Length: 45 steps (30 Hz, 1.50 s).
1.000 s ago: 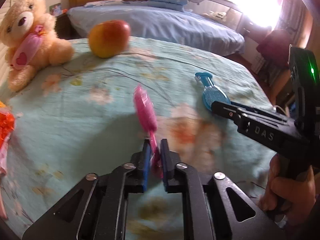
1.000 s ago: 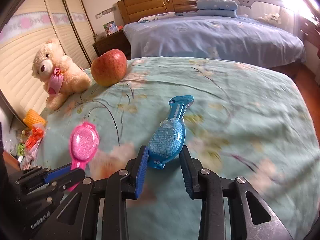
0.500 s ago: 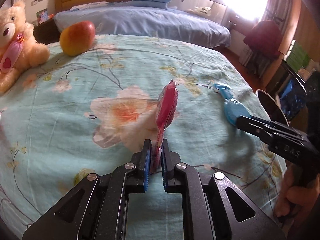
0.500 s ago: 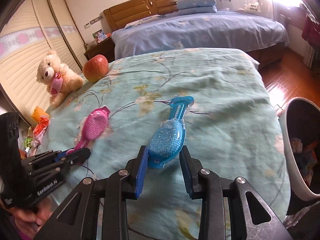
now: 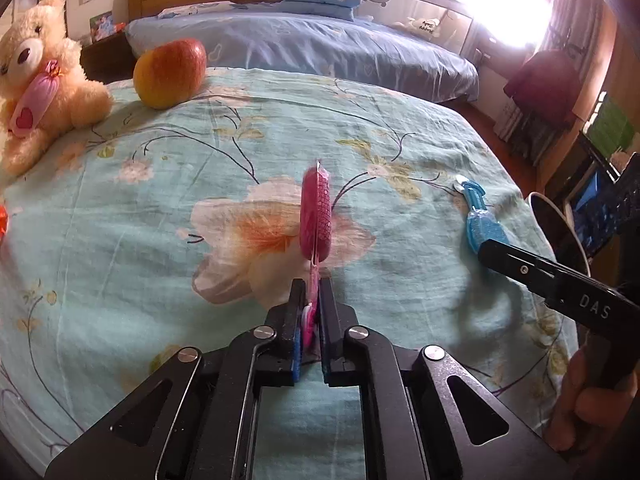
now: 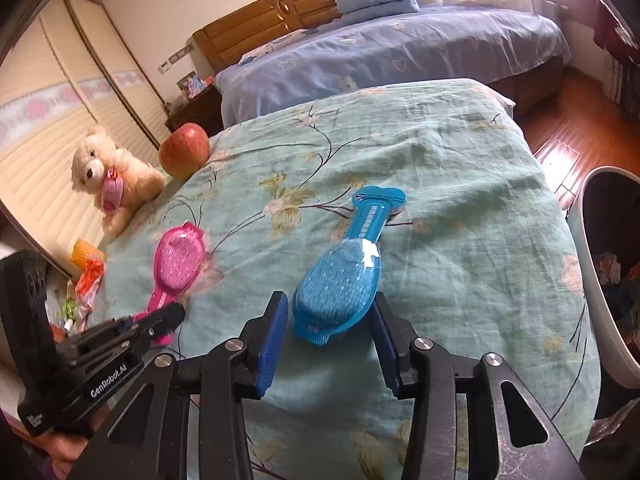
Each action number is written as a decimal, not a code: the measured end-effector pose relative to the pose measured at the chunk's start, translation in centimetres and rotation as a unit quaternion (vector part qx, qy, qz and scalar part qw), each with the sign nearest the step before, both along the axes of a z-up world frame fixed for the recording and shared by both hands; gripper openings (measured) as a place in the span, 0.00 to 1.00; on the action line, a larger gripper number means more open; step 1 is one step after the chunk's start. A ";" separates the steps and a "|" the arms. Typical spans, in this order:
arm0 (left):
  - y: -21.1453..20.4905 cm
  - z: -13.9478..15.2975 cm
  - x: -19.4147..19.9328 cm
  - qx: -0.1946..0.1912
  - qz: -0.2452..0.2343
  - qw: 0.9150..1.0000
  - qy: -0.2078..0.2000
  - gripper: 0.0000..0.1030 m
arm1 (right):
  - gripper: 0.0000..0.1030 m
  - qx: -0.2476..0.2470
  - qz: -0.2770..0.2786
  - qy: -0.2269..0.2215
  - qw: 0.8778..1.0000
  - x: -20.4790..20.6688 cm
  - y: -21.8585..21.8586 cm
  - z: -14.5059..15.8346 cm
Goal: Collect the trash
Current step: 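Carry the blue and pink hairbrushes over the bin with both grippers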
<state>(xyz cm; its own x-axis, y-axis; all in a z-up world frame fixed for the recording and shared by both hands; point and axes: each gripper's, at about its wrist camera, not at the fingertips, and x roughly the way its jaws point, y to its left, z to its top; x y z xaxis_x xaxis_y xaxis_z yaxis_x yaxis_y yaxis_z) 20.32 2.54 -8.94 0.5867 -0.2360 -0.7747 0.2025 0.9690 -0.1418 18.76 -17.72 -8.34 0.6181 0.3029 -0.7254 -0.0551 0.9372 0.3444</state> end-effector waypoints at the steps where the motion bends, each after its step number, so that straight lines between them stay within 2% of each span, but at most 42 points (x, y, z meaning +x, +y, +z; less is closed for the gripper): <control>1: -0.2 0.0 -0.1 -0.001 -0.001 1.000 0.000 0.05 | 0.38 0.002 -0.001 0.000 1.000 0.0 -0.1 0.0; 10: -3.2 1.0 -1.8 -0.008 -0.034 0.999 -0.006 0.04 | 0.35 -0.002 -0.018 -0.026 0.999 -1.6 -1.0 0.9; 14: -4.2 1.1 -2.2 -0.022 -0.046 0.999 0.002 0.04 | 0.35 -0.008 -0.020 -0.030 0.999 -2.5 -1.6 1.2; 26: -7.8 1.4 -3.4 -0.025 -0.081 0.996 0.004 0.04 | 0.34 -0.009 -0.032 -0.031 0.999 -5.2 -4.6 1.5; 31: -8.4 1.0 -3.8 -0.024 -0.084 0.996 0.010 0.04 | 0.38 0.012 -0.031 -0.009 0.999 -5.3 -5.6 0.5; 36: -8.5 0.8 -3.9 -0.023 -0.082 0.996 0.013 0.04 | 0.39 0.057 -0.040 0.000 0.998 -4.9 -6.6 0.1; 38: -8.5 0.8 -3.9 -0.023 -0.083 0.996 0.013 0.04 | 0.37 0.056 -0.041 0.000 0.998 -4.8 -6.6 0.0; 39: -8.6 0.9 -3.9 -0.023 -0.084 0.996 0.012 0.04 | 0.26 0.052 -0.043 -0.002 0.998 -4.7 -6.5 0.0; 40: -8.6 0.9 -3.9 -0.022 -0.085 0.996 0.012 0.04 | 0.19 0.046 -0.046 -0.003 0.998 -4.8 -6.5 0.1; 45: -9.4 1.2 -4.1 -0.023 -0.094 0.995 0.010 0.04 | 0.18 0.008 -0.046 -0.024 0.999 -5.5 -6.2 0.8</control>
<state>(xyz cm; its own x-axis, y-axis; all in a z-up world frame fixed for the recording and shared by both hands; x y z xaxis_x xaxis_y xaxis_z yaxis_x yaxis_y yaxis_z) 16.24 -6.82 -7.74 0.5133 -0.3753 -0.7718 0.3763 0.9067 -0.1906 13.26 -23.88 -7.51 0.6778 0.2553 -0.6895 0.0137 0.9332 0.3590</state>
